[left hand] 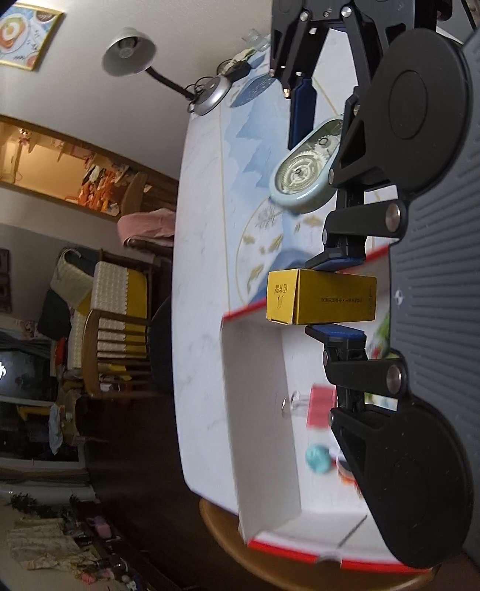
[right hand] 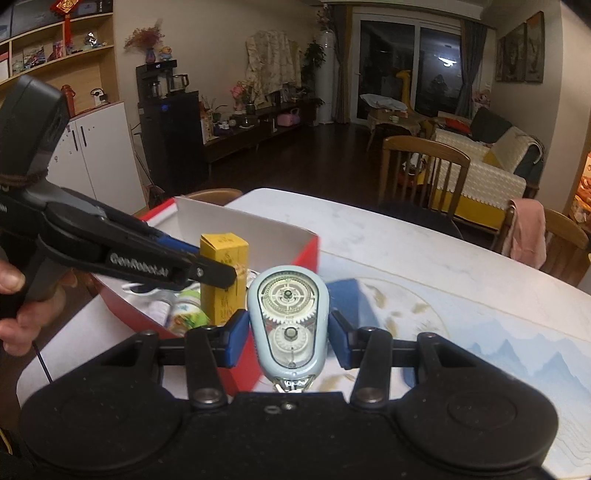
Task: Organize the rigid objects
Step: 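Carry the tape dispenser and yellow box over the box with both grippers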
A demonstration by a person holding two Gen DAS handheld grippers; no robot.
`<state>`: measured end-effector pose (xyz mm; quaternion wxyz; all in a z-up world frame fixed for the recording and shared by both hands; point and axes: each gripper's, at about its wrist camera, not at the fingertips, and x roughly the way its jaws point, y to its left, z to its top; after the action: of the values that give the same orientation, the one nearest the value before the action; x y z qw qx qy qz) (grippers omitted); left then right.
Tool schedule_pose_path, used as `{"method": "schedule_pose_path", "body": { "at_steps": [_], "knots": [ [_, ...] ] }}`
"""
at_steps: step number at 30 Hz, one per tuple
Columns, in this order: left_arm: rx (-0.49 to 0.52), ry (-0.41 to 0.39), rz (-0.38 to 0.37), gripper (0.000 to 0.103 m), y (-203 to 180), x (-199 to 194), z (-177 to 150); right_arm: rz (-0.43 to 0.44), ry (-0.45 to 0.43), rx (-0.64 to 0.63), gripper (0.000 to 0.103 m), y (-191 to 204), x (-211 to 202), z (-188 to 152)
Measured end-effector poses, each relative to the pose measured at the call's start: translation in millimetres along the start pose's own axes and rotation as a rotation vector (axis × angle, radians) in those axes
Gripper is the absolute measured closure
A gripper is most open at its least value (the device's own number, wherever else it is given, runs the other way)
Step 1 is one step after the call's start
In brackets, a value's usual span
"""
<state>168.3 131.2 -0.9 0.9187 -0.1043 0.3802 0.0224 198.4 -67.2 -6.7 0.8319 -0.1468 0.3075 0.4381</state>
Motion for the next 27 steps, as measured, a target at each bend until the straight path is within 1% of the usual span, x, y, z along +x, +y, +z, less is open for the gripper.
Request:
{"method": "schedule_pose_path", "body": {
  "at_steps": [6,11,15,21,24,27],
  "knots": [
    [-0.009,-0.019,0.04,0.074,49.3,-14.5,6.8,-0.005,-0.002,-0.007,0.057,29.2,19.4,12.9],
    [0.009,-0.002,0.084,0.074,88.2,-15.8,10.5,-0.024,0.007,-0.01,0.057,47.4,40.9,23.3],
    [0.031,0.04,0.124,0.074,114.5,-2.9,10.6,-0.041,0.023,-0.025,0.057,62.5,63.8,27.0],
    [0.064,0.102,0.186,0.074,144.9,23.3,8.8,-0.082,0.077,-0.036,0.057,73.6,109.0,30.8],
    [0.083,0.141,0.188,0.074,152.7,37.7,7.2,-0.096,0.1,-0.054,0.057,80.8,127.4,29.2],
    [0.132,0.172,0.196,0.074,151.2,50.6,3.0,-0.105,0.126,-0.062,0.057,83.6,142.3,28.8]
  ]
}}
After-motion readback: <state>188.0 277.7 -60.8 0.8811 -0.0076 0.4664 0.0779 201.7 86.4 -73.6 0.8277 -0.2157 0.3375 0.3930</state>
